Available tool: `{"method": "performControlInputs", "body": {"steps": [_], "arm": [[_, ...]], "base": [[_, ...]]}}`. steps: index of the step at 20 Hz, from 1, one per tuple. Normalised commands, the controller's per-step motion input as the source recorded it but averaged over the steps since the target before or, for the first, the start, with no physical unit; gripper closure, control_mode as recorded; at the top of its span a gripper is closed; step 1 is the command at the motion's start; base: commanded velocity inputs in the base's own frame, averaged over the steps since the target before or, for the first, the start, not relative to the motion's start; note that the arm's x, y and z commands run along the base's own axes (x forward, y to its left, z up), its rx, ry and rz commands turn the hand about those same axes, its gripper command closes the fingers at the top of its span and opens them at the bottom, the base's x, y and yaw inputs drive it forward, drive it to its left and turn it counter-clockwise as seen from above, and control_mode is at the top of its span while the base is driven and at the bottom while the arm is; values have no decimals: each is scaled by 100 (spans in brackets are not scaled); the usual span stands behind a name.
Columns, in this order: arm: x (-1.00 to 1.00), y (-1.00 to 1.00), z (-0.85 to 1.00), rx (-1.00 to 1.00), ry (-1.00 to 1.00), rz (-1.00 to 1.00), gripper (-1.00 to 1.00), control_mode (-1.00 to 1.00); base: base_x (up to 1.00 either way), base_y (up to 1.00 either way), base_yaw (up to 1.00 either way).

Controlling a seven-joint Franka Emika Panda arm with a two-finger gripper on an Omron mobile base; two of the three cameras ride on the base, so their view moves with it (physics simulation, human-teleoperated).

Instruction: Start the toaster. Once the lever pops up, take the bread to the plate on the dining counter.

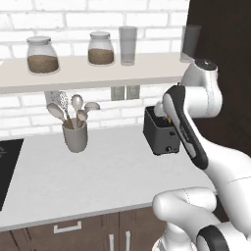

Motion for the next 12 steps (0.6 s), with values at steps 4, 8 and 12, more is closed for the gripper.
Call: {"method": "performControlInputs", "body": {"steps": [4, 8, 12], "arm": [[8, -27, -36, 0, -7, 0, -100, -100], [18, -21, -24, 0, -1, 0, -100, -100], [19, -3, -1, 0, 0, -2, 100, -100]], "base": [[0, 0, 0], [0, 0, 0], [0, 0, 0]]}}
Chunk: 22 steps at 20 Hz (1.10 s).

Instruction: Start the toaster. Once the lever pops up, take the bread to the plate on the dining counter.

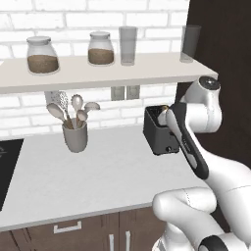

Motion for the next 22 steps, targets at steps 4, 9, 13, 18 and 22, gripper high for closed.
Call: {"method": "performControlInputs", "body": {"steps": [4, 9, 13, 18, 22], "arm": [[32, -21, -10, 0, 5, -9, 100, -100], [48, -35, -26, 0, 8, -12, 100, -100], [43, -27, -33, 0, 8, -10, 100, -100], [51, -16, -43, 0, 8, -2, 100, -100], [20, 0, -19, 0, 0, 0, 100, -100]], "base": [[0, 0, 0], [0, 0, 0], [0, 0, 0], [0, 0, 0], [0, 0, 0]]}}
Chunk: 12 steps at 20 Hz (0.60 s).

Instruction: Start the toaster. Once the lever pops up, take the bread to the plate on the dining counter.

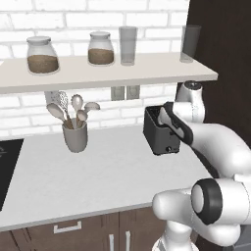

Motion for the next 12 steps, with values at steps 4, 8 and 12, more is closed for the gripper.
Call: {"method": "performControlInputs", "body": {"steps": [4, 8, 12], "arm": [[21, 0, -29, 0, 0, 0, 100, -100], [18, -1, -38, 0, 0, 0, 100, -100], [14, -9, -37, 0, 0, 0, 100, -100]], "base": [[0, 0, 0], [0, 0, 0], [0, 0, 0]]}}
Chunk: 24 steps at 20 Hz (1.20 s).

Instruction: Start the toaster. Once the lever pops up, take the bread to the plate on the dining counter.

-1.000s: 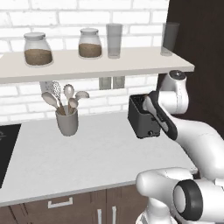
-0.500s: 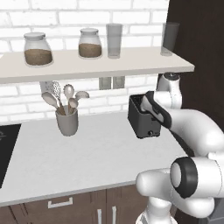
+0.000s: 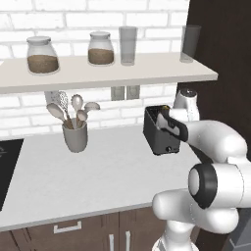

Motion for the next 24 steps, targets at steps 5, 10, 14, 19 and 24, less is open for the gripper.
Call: {"method": "performControlInputs", "body": {"steps": [5, 10, 14, 19, 24], "arm": [[6, -5, -23, 0, 0, 0, 100, -100], [0, 0, -8, 0, -2, 0, 100, -100], [6, 0, -14, 0, -3, 0, 100, -100], [10, 0, -22, 0, -2, 0, 100, -100], [17, 0, -22, 0, -1, 0, 100, -100]], "base": [[0, 0, 0], [0, 0, 0], [0, 0, 0], [0, 0, 0], [0, 0, 0]]}}
